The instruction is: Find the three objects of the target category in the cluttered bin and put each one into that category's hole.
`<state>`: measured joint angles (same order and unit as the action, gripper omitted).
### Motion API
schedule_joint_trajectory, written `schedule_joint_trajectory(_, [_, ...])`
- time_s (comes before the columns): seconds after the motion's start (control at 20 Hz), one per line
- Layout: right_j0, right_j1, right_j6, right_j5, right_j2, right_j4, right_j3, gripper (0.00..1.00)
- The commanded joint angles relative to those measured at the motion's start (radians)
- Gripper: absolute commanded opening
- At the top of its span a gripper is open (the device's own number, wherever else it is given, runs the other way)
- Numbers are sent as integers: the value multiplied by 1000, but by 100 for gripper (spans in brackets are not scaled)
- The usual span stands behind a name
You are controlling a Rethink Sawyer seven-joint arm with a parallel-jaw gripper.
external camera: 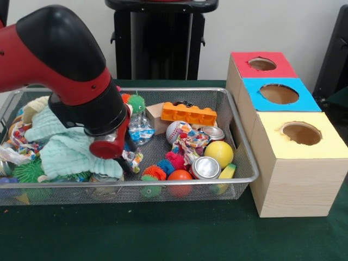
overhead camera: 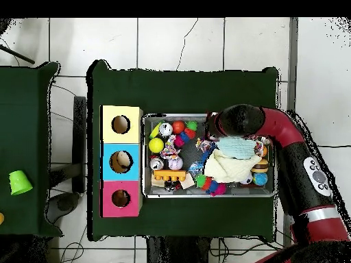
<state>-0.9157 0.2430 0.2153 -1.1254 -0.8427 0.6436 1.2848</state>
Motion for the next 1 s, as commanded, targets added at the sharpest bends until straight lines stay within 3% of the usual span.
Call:
schedule_joint_trajectory(0.05, [34, 36, -329, -153, 39, 83, -98, 100])
schedule_joint_trajectory(0.55, [63, 25, -428, -222, 27, 143, -199, 100])
schedule_joint_trajectory(1.0, [87, 11, -502, -249, 39, 138, -266, 100])
